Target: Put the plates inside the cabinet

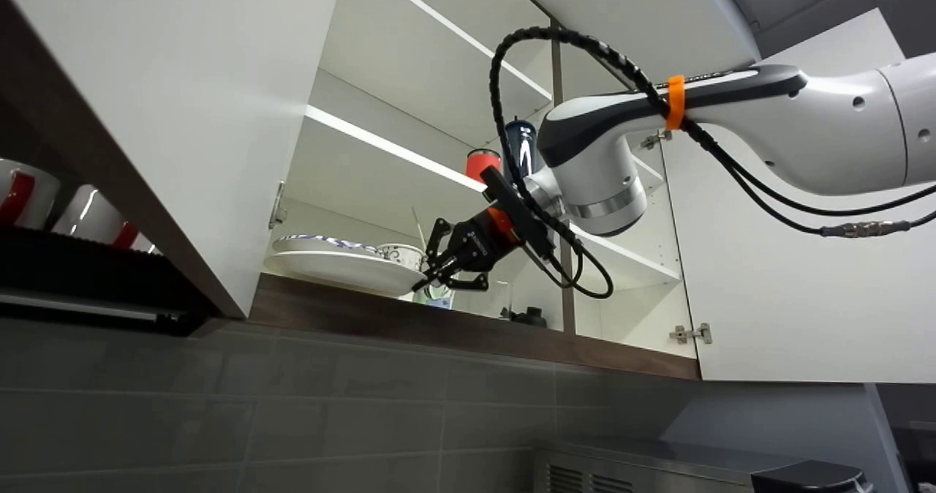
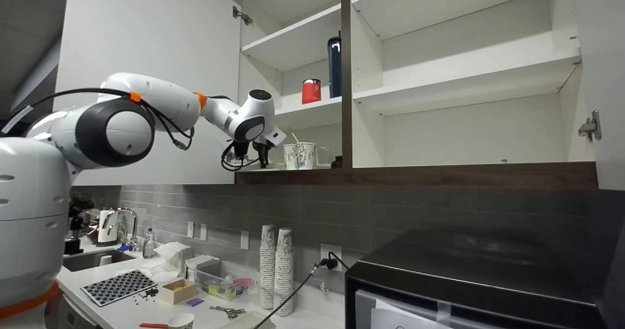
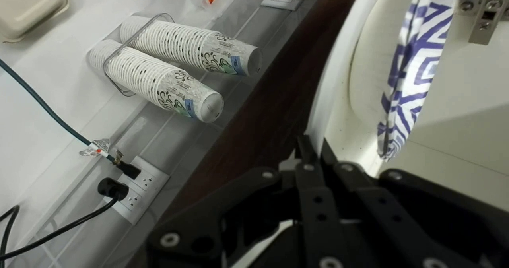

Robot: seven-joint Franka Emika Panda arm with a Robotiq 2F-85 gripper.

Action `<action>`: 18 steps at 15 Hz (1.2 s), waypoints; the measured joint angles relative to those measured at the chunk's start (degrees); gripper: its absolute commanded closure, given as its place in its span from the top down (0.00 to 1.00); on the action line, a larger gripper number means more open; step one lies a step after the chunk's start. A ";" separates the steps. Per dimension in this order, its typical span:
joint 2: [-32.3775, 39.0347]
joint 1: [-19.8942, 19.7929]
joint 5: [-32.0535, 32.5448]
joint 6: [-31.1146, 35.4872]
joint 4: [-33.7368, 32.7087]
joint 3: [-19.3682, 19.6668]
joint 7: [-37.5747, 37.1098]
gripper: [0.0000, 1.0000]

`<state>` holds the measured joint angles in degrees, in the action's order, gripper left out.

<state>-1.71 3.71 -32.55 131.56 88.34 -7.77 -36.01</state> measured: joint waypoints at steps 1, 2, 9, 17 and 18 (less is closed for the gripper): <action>0.38 0.18 0.36 0.72 -0.12 -0.03 -0.29 0.01; 0.78 0.34 0.74 1.46 -0.29 -0.07 -0.76 0.01; 3.04 1.36 3.65 3.52 -2.37 -0.09 -4.23 0.01; 4.42 1.86 7.11 4.12 -4.15 -0.09 -8.90 0.01; 4.63 1.99 7.67 4.15 -4.34 -0.09 -9.40 0.01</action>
<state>2.93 5.70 -24.88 135.72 84.00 -7.86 -45.41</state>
